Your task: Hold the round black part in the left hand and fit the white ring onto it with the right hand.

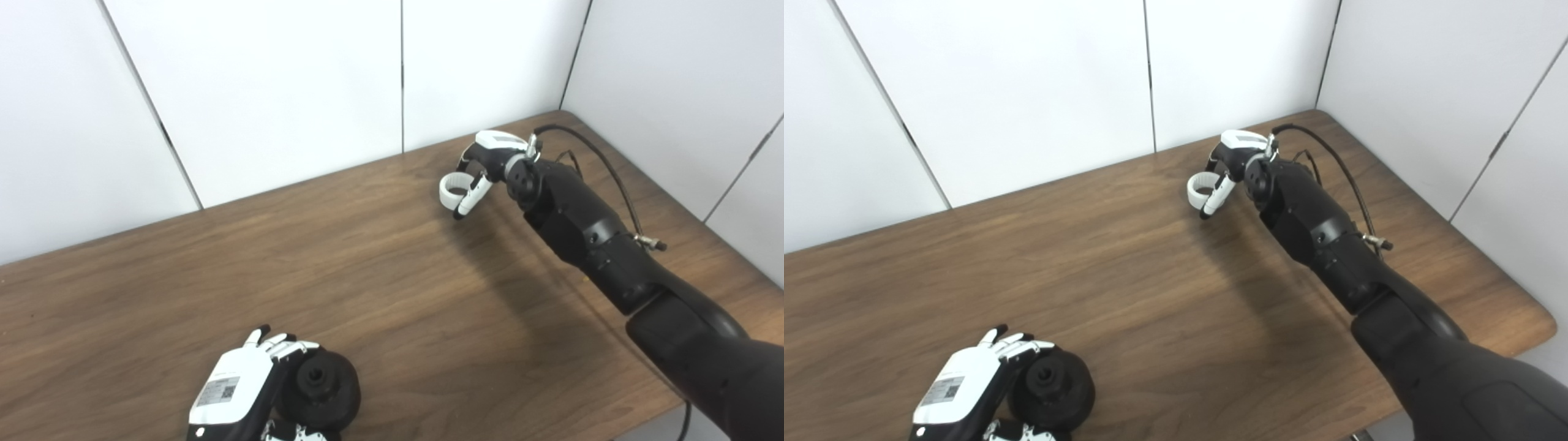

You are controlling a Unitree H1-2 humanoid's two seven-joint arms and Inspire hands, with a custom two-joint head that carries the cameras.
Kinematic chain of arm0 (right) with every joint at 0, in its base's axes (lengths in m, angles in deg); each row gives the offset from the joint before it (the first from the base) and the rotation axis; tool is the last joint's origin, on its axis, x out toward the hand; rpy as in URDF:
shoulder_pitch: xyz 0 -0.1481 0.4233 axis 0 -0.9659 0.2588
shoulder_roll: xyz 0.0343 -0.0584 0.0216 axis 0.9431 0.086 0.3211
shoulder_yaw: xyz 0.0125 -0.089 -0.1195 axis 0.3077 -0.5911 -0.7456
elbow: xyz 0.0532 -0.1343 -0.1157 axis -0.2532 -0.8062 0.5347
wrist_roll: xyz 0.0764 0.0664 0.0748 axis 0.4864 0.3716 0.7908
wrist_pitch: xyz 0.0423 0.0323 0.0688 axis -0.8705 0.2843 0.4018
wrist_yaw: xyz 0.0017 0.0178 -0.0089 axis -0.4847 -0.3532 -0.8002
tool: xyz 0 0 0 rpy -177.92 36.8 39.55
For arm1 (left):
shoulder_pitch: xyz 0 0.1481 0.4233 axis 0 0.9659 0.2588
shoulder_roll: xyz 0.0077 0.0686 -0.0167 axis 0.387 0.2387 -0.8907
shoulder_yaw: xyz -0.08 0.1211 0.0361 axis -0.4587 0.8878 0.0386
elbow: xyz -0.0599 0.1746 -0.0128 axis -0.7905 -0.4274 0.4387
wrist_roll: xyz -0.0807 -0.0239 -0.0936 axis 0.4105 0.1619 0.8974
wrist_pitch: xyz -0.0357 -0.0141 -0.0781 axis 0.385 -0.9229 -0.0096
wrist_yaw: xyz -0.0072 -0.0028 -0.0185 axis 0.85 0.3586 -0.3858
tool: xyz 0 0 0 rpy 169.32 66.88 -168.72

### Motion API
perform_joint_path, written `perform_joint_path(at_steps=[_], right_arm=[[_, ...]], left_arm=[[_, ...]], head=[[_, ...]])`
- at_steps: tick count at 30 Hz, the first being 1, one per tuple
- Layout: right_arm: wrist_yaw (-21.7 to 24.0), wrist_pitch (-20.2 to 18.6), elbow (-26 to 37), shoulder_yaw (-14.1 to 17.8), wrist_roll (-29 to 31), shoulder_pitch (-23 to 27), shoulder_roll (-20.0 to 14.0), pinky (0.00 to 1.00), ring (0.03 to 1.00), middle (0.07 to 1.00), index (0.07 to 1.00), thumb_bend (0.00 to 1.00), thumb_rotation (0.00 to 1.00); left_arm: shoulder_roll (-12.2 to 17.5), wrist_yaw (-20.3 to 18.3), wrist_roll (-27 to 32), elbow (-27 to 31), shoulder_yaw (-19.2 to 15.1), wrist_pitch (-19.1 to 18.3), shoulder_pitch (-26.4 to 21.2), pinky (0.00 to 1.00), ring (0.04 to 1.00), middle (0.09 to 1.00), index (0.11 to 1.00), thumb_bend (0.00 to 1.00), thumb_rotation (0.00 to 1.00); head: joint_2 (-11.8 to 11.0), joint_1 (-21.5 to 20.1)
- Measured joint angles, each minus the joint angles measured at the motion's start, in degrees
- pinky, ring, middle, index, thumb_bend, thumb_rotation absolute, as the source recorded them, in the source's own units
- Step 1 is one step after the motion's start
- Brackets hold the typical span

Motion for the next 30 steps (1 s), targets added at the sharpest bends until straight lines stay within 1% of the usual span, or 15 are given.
perform_joint_path(at_steps=[1, 2, 3, 4, 6, 11, 14, 18, 19, 20, 22, 23, 25, 28, 30], right_arm=[[-0.3, 0.0, 0.0, 0.0, 0.2, -0.1, 0.0, 0.99, 0.94, 0.84, 0.581, 0.86, 0.2], [-0.5, 0.0, 0.0, 0.0, 0.4, -0.1, 0.0, 0.99, 0.927, 0.827, 0.526, 0.66, 0.17], [-0.8, 0.0, 0.0, 0.0, 0.7, -0.2, 0.0, 0.98, 0.922, 0.823, 0.507, 0.6, 0.16], [-1.1, 0.0, 0.0, 0.0, 0.9, -0.2, 0.0, 0.99, 0.916, 0.817, 0.496, 0.56, 0.15], [-2.2, 0.1, 0.0, 0.0, 1.3, -0.3, 0.0, 1.0, 0.895, 0.795, 0.485, 0.53, 0.14], [-4.1, 1.4, 0.0, 0.1, 2.6, -0.9, -0.2, 1.0, 0.878, 0.775, 0.483, 0.52, 0.13], [-4.4, 1.6, 0.0, 0.1, 2.9, -1.1, -0.7, 1.0, 0.877, 0.77, 0.483, 0.52, 0.13], [-4.4, 1.6, 0.3, 0.1, 3.0, -1.4, -1.6, 1.0, 0.882, 0.774, 0.483, 0.52, 0.13], [-4.3, 1.5, 0.5, 0.0, 3.0, -1.6, -1.8, 1.0, 0.891, 0.782, 0.483, 0.52, 0.13], [-3.9, 1.3, 1.7, -0.1, 3.0, -2.2, -2.3, 1.0, 0.892, 0.783, 0.483, 0.52, 0.13], [-2.3, 1.0, 4.7, -0.8, 2.9, -2.7, -3.0, 1.0, 0.898, 0.79, 0.484, 0.52, 0.13], [-1.0, 0.9, 6.3, -1.4, 2.8, -2.9, -3.6, 1.0, 0.898, 0.791, 0.484, 0.52, 0.14], [2.1, 1.1, 10.6, -3.0, 2.7, -3.1, -5.2, 1.0, 0.892, 0.788, 0.484, 0.52, 0.14], [7.0, 1.2, 19.8, -4.2, 2.8, -3.1, -6.7, 1.0, 0.883, 0.783, 0.483, 0.53, 0.14], [9.4, 1.0, 24.0, -4.1, 3.6, -3.1, -6.9, 1.0, 0.895, 0.792, 0.483, 0.52, 0.14]], left_arm=[[0.0, 0.0, 0.0, 0.0, 0.0, 0.0, 0.0, 1.0, 0.882, 0.777, 0.481, 0.52, 0.05], [0.0, 0.0, 0.0, 0.0, 0.0, 0.0, 0.1, 1.0, 0.883, 0.778, 0.482, 0.52, 0.05], [0.0, 0.0, 0.0, 0.0, 0.0, 0.0, 0.1, 1.0, 0.883, 0.779, 0.482, 0.52, 0.05], [0.0, 0.0, 0.0, 0.1, 0.0, 0.0, 0.1, 1.0, 0.885, 0.78, 0.482, 0.53, 0.05], [0.0, 0.0, 0.0, 0.1, 0.0, 0.0, 0.1, 1.0, 0.883, 0.779, 0.482, 0.53, 0.06], [0.0, 0.0, 0.0, 0.1, 0.0, -0.1, 0.1, 1.0, 0.887, 0.782, 0.482, 0.53, 0.06], [0.0, -0.1, -0.2, 0.2, 0.0, -0.2, 0.1, 1.0, 0.887, 0.781, 0.482, 0.53, 0.06], [0.0, -0.1, -0.2, 0.3, 0.0, -0.2, 0.2, 1.0, 0.894, 0.781, 0.482, 0.53, 0.06], [0.0, -0.1, -0.2, 0.3, 0.0, -0.2, 0.2, 1.0, 0.908, 0.787, 0.481, 0.53, 0.05], [-0.1, -0.2, -0.2, 0.4, 0.1, -0.4, 0.2, 1.0, 0.91, 0.788, 0.481, 0.53, 0.05], [-0.4, -0.6, -0.2, 0.7, 0.1, -1.0, 0.5, 1.0, 0.917, 0.79, 0.481, 0.53, 0.06], [-0.5, -1.2, -0.4, 1.2, 0.1, -1.8, 0.5, 1.0, 0.921, 0.793, 0.481, 0.53, 0.06], [-0.8, -2.2, -0.9, 1.8, 0.3, -2.9, 0.5, 1.0, 0.921, 0.796, 0.481, 0.53, 0.06], [-1.3, -3.7, -2.6, 2.6, 0.8, -4.4, 0.3, 1.0, 0.913, 0.795, 0.48, 0.53, 0.06], [-1.5, -3.8, -3.0, 2.6, 1.0, -4.5, 0.2, 1.0, 0.909, 0.792, 0.48, 0.53, 0.06]], head=[[0.0, 0.0], [0.0, 0.0], [0.0, 0.0], [0.0, 0.0], [0.1, 0.2], [0.3, 0.1], [0.3, 0.2], [1.0, 1.2], [1.7, 2.4], [1.7, 2.4], [2.8, 4.5], [3.5, 5.4], [3.6, 5.5], [5.0, 7.4], [5.6, 8.3]])
